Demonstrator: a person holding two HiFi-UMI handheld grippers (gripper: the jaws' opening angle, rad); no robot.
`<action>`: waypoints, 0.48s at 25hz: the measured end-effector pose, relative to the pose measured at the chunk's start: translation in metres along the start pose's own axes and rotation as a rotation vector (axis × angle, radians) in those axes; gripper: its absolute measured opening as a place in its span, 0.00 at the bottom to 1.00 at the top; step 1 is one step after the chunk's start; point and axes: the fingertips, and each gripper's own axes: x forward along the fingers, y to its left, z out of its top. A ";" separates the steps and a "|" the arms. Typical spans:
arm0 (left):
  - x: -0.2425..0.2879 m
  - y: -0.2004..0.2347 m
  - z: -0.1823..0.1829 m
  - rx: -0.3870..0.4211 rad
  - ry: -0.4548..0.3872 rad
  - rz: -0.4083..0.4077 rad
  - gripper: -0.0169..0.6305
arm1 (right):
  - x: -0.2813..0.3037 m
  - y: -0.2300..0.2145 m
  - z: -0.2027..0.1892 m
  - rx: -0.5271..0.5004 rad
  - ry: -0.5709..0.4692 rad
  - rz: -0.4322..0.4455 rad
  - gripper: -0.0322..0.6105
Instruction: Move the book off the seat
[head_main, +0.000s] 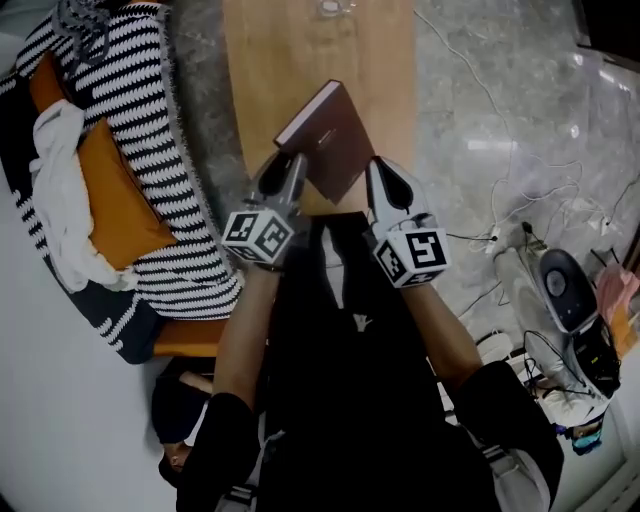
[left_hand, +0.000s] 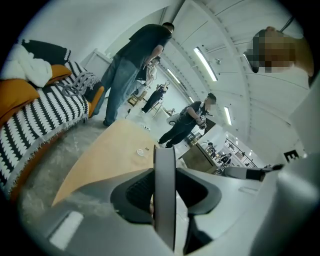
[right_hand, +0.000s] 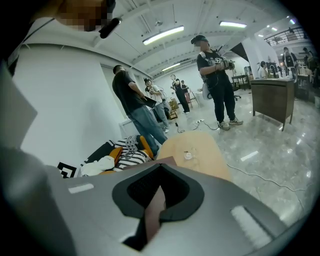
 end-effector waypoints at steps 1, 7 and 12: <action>-0.002 0.004 -0.007 -0.003 0.003 -0.003 0.25 | -0.002 0.003 -0.007 0.000 0.002 -0.002 0.06; 0.010 0.048 -0.027 -0.013 0.012 0.015 0.25 | 0.030 0.002 -0.041 0.004 0.047 -0.008 0.06; 0.028 0.079 -0.047 -0.067 0.029 0.030 0.25 | 0.054 -0.013 -0.063 0.019 0.099 -0.016 0.06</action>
